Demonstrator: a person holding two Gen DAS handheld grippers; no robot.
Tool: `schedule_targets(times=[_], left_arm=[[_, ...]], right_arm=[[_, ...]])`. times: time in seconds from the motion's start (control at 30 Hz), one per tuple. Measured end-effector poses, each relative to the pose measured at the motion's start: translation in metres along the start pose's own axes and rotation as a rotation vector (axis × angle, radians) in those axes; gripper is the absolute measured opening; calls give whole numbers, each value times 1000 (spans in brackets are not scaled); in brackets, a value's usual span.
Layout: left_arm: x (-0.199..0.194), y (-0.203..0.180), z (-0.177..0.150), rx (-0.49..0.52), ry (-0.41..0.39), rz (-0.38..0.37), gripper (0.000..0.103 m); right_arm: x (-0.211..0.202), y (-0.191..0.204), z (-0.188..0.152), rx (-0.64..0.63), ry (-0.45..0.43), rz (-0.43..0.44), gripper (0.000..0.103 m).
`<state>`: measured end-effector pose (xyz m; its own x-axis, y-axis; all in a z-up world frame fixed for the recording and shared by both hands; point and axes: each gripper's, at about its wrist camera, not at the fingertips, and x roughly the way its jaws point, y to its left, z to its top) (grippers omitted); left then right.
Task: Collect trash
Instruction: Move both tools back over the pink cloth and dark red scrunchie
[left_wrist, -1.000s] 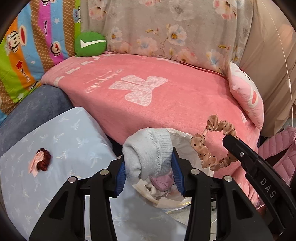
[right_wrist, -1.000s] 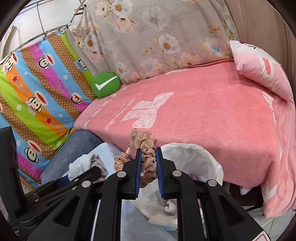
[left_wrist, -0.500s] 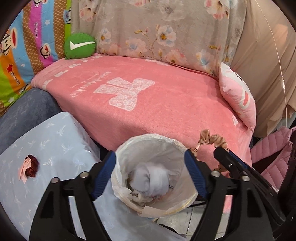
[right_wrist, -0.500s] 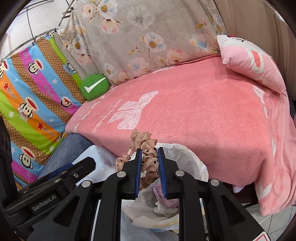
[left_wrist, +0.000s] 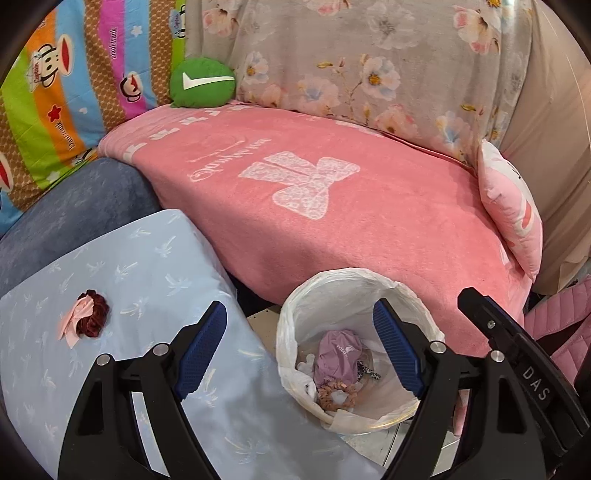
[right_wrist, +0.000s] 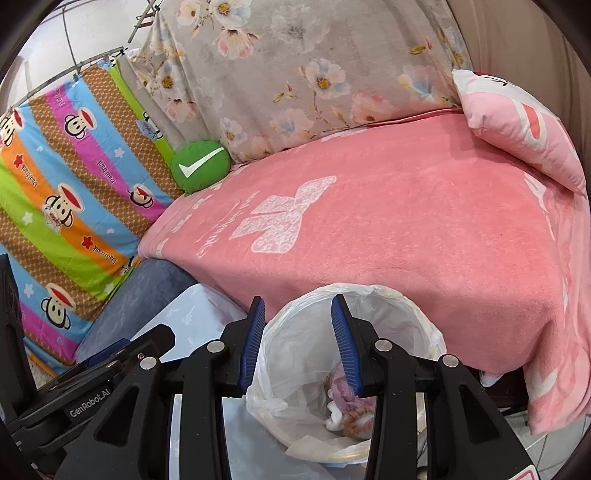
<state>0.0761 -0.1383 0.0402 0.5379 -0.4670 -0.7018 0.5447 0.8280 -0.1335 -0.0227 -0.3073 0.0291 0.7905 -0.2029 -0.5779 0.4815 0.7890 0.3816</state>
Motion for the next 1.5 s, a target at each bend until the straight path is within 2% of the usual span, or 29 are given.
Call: schedule_targets(times=[0.63, 0.83, 1.17, 1.5], left_arm=[[-14, 38, -10, -91, -9, 31, 78], [-20, 55, -15, -123, -13, 47, 78], [-28, 95, -26, -175, -15, 115, 78], [-37, 153, -43, -256, -15, 204, 78]], right_arm=[[-1, 41, -18, -91, 44, 27, 39], [1, 59, -26, -115, 63, 48, 42], [9, 102, -47, -185, 111, 87, 43], [25, 156, -75, -266, 169, 129, 45]])
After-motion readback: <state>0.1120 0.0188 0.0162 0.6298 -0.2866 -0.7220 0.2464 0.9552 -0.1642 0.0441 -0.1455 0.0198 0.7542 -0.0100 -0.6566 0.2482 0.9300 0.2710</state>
